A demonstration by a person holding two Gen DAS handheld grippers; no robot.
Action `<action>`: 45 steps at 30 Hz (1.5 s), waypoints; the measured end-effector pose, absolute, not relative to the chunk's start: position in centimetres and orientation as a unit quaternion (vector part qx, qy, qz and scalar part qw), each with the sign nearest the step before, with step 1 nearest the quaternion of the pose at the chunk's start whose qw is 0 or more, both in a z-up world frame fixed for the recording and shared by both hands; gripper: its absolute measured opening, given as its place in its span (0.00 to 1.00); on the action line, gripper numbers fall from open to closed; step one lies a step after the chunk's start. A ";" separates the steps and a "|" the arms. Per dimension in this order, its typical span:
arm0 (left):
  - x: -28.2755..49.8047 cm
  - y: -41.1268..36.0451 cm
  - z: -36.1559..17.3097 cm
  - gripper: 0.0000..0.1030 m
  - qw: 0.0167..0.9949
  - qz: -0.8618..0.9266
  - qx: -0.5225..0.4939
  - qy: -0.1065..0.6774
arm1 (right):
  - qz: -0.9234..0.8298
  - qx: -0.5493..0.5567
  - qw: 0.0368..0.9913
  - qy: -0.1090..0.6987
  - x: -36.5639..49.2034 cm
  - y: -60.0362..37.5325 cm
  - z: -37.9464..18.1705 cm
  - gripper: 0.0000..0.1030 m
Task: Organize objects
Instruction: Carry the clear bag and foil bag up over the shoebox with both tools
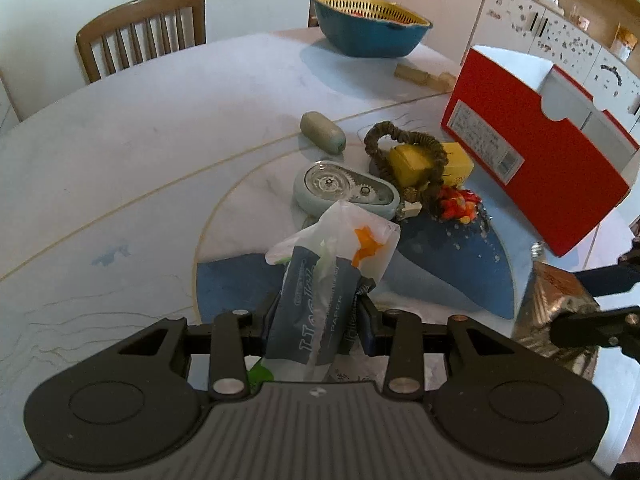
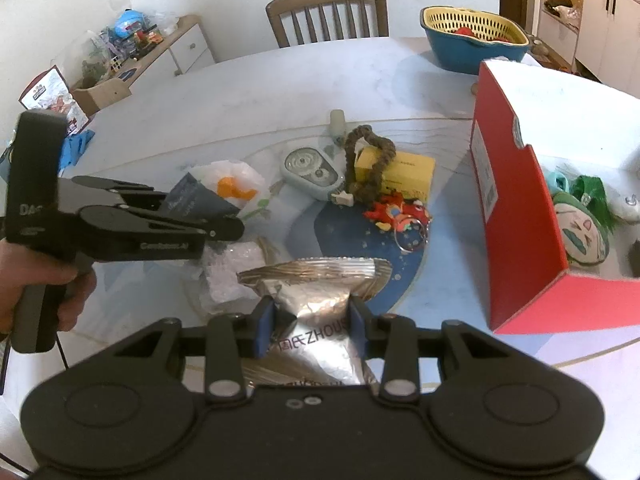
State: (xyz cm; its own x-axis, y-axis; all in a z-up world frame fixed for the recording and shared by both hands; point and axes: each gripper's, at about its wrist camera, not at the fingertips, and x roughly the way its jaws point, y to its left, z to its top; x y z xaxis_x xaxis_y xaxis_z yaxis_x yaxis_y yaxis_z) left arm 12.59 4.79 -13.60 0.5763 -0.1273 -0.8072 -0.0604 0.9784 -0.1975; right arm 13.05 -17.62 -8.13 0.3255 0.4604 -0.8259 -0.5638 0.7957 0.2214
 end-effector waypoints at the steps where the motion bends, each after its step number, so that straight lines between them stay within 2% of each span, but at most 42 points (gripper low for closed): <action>1: 12.9 4.8 -13.7 0.39 0.880 -0.020 -0.100 0.463 | 0.315 -0.053 0.812 0.488 13.0 -17.6 -8.2 0.36; 3: 13.3 4.9 -13.8 0.41 0.878 -0.028 -0.096 0.468 | 0.315 -0.052 0.812 0.488 13.0 -17.7 -8.2 0.36; 5: 13.7 5.0 -13.8 0.50 0.876 -0.033 -0.090 0.473 | 0.315 -0.052 0.812 0.488 13.0 -17.7 -8.1 0.36; 8: 14.3 5.2 -13.9 0.58 0.873 -0.041 -0.090 0.478 | 0.315 -0.050 0.812 0.489 13.0 -17.7 -8.2 0.36; 16: 16.4 6.3 -14.4 0.60 0.865 -0.037 -0.107 0.488 | 0.310 -0.048 0.812 0.492 13.0 -17.8 -8.4 0.36; 21: 16.4 6.4 -14.6 0.58 0.864 -0.030 -0.114 0.489 | 0.308 -0.048 0.813 0.491 13.0 -18.2 -8.3 0.36; 23: 16.2 6.3 -14.5 0.50 0.865 -0.029 -0.113 0.488 | 0.308 -0.048 0.814 0.491 13.0 -18.5 -8.2 0.36; 28: 15.8 5.8 -13.9 0.38 0.867 -0.021 -0.115 0.485 | 0.309 -0.045 0.815 0.488 13.2 -19.4 -7.7 0.36; 34: 14.9 5.2 -11.4 0.37 0.873 -0.003 -0.115 0.473 | 0.318 -0.038 0.816 0.482 13.7 -21.3 -6.1 0.36; 45: 15.2 2.1 -3.1 0.37 0.892 0.018 -0.124 0.434 | 0.350 -0.019 0.826 0.441 16.5 -26.6 -2.1 0.36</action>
